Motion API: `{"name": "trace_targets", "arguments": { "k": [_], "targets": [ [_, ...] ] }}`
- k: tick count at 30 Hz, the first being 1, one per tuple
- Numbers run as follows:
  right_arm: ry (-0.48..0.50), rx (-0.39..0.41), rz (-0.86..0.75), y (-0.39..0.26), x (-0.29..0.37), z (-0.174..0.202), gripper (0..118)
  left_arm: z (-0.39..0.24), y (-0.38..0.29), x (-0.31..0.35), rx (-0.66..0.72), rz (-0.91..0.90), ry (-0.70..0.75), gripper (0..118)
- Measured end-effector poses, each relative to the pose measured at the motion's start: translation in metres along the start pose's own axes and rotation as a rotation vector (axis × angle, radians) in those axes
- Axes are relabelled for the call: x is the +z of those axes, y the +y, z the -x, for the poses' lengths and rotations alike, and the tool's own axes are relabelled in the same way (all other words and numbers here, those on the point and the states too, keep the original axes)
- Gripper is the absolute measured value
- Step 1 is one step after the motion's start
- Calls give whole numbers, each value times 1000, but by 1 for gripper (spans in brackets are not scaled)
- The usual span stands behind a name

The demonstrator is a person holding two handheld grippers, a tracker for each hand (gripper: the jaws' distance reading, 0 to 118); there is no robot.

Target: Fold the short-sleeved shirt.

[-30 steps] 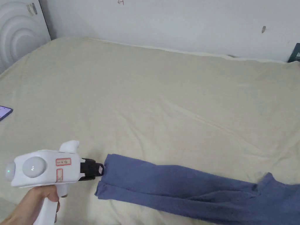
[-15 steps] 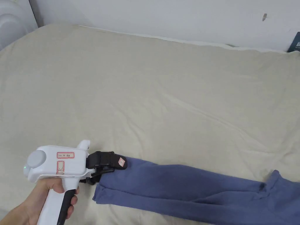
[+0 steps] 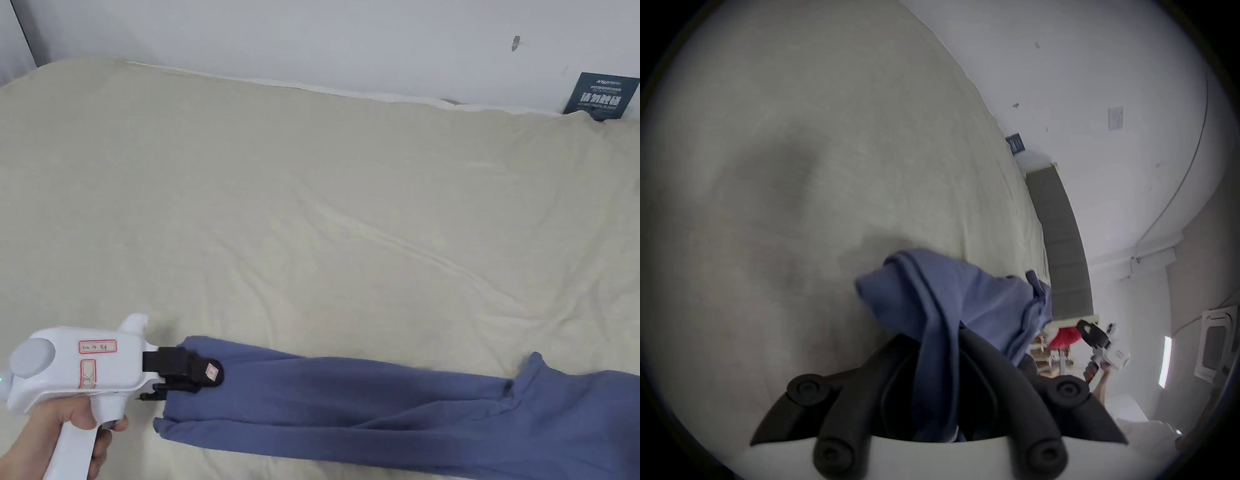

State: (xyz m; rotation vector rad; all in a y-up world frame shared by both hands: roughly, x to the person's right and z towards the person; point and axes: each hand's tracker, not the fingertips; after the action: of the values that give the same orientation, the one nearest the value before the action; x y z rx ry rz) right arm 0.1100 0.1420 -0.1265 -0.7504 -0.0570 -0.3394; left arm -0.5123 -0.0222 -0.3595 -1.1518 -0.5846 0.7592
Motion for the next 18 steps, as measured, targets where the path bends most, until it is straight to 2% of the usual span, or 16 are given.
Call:
{"name": "trace_targets", "arguments": {
  "k": [5, 12, 14, 18],
  "targets": [
    [36, 8, -10, -1, 2, 1, 0, -5, 10, 49, -18, -68, 95, 7],
    [81, 45, 6, -5, 3, 0, 0, -8, 27, 116, -33, -124, 319, 7],
    [88, 50, 6, -7, 4, -2, 0, -1, 19, 91, -44, -125, 316, 7],
    [108, 42, -1, -11, 9, -3, 0, -37, 23, 111, -183, -93, 454, 7]
  ]
}}
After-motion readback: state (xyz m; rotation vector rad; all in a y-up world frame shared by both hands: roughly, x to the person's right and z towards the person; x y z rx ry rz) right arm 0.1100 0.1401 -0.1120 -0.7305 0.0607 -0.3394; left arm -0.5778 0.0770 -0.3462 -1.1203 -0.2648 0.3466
